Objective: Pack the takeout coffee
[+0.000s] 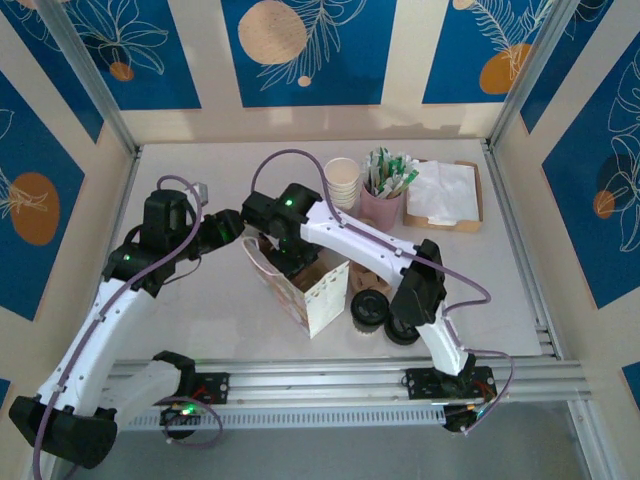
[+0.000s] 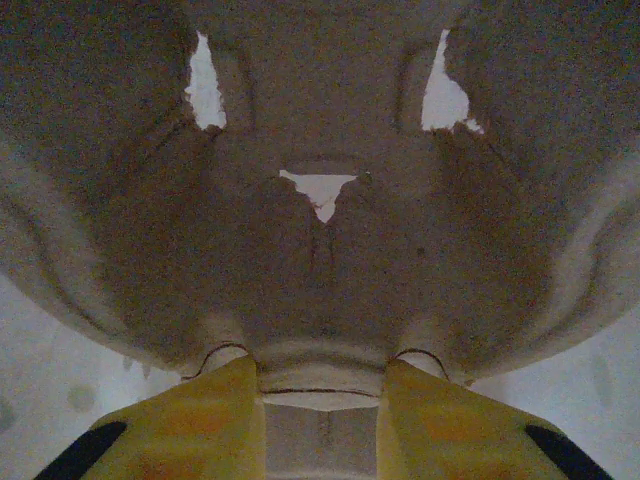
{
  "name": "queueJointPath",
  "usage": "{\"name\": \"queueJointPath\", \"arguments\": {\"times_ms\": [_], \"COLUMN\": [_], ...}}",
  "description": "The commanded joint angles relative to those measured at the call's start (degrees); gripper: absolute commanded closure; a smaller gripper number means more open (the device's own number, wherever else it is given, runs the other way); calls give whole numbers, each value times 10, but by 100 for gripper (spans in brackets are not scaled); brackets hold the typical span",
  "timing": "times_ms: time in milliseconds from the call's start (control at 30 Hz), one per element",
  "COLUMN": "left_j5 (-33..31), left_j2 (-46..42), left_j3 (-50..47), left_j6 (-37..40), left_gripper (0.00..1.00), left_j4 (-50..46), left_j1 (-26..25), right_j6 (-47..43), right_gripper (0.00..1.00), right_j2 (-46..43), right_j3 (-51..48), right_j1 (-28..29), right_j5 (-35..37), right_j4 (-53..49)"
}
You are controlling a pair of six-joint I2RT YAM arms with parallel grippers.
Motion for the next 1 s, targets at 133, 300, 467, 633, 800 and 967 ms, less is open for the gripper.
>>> {"name": "queueJointPath", "arguments": {"times_ms": [133,300,467,633,800,967], "left_j5": [9,10,8,8,5,1], "left_j2": [-9,-9,-9,-8,-9,-9], "left_j3": [-11,-16,-20,-21,-20,-19], "left_j6": [-7,-9,-10,-11,-12,-11], "left_gripper": [47,47,47,47,47,47], "left_j4": [11,15,17,18,19,14], "left_j1": [-11,-14,-15,-19,-22,-24], "right_j6": [-11,-11,-7,-2,7,19], "right_gripper": [70,69,68,67,67,64], "right_j2": [26,26,29,31,31,25], "right_j3": [-30,-56,-84,-114,-132,-150], "right_j1": [-11,-17,-19,-21,-26,-32], "right_j5": [-27,-32,-36,-44,-36,-30], "right_j4": [29,51,70,97,105,112]}}
